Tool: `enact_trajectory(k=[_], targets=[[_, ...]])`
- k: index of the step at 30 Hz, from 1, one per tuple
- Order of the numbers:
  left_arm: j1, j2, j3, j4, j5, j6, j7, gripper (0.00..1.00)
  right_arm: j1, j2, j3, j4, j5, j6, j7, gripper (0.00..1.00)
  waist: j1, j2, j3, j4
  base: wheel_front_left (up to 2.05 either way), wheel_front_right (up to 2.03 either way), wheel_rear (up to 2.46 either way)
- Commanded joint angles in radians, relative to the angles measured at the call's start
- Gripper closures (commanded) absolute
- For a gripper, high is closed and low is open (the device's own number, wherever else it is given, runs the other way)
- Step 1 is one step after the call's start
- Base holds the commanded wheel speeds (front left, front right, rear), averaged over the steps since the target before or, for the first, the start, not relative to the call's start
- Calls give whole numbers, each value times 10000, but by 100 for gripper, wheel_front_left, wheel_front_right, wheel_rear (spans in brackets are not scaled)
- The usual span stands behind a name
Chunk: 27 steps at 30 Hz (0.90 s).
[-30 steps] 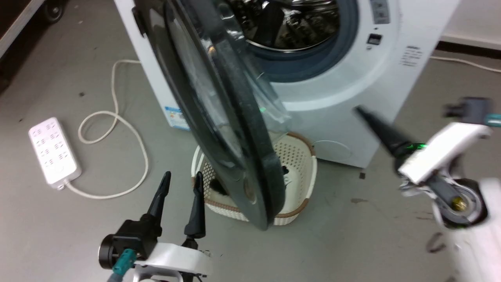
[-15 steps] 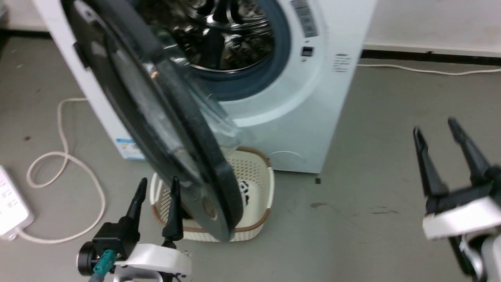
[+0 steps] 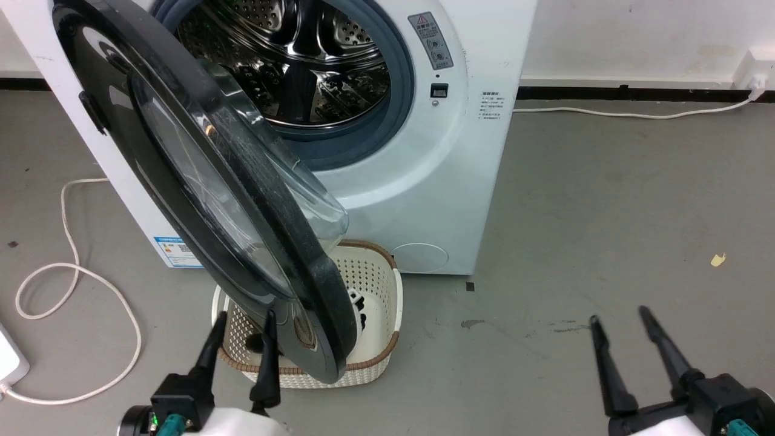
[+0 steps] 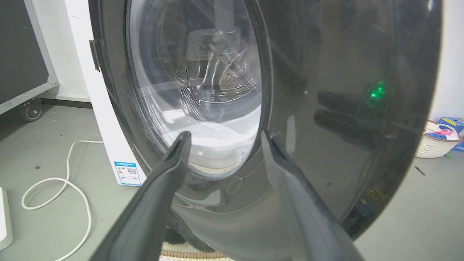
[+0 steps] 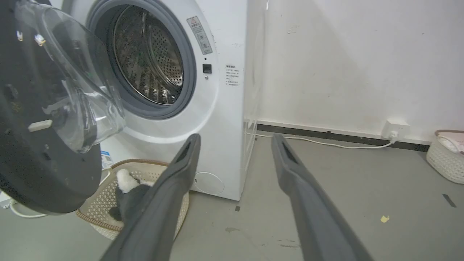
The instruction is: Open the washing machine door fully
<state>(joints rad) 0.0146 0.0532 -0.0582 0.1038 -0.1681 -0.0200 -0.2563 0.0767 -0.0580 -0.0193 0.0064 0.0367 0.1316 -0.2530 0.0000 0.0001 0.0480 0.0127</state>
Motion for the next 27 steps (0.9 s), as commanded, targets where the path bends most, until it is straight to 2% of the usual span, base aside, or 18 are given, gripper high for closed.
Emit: enact_trajectory(k=[1, 6, 7, 8, 13, 17, 21, 27], targets=[[156, 25, -42, 16, 75, -11, -55, 0, 34, 52, -27, 37, 54, -9, -70, 0, 0, -1, -6, 12, 0, 0, 0], [163, 8, -98, -23, 196, -32, -55, 0, -157, 70, -132, 72, 78, -9, -78, 0, 0, -1, -14, 66, 0, 0, 0], [156, 5, -135, -56, 240, -55, -55, 19, -179, 72, -131, 75, 156, -9, -79, 0, 0, -1, -12, 68, 0, 0, 0], [154, 3, -155, -87, 282, -63, -55, 100, -198, 73, -119, 96, 355, -9, -80, 0, 0, -1, -13, 65, 0, 0, 0], [149, -11, -18, -330, 214, -30, -55, 100, -247, 75, -53, 191, 633, -9, -82, 0, 0, -1, -51, 48, 0, 0, 0], [85, -23, 325, -894, -314, -6, -55, 100, -260, 76, -73, 200, 731, -9, -84, 0, 0, -1, -130, 32, 0, 0, 0], [-166, -26, 684, -1843, -1497, 321, -55, 100, -278, 76, -86, 119, 793, -9, -85, 0, 0, -1, -211, 20, 0, 0, 0], [-1182, -28, 1223, -3095, -1832, 607, -55, 100, -282, 77, -72, 126, 831, -9, -86, 0, 0, -1, -315, 11, 0, 0, 0]])
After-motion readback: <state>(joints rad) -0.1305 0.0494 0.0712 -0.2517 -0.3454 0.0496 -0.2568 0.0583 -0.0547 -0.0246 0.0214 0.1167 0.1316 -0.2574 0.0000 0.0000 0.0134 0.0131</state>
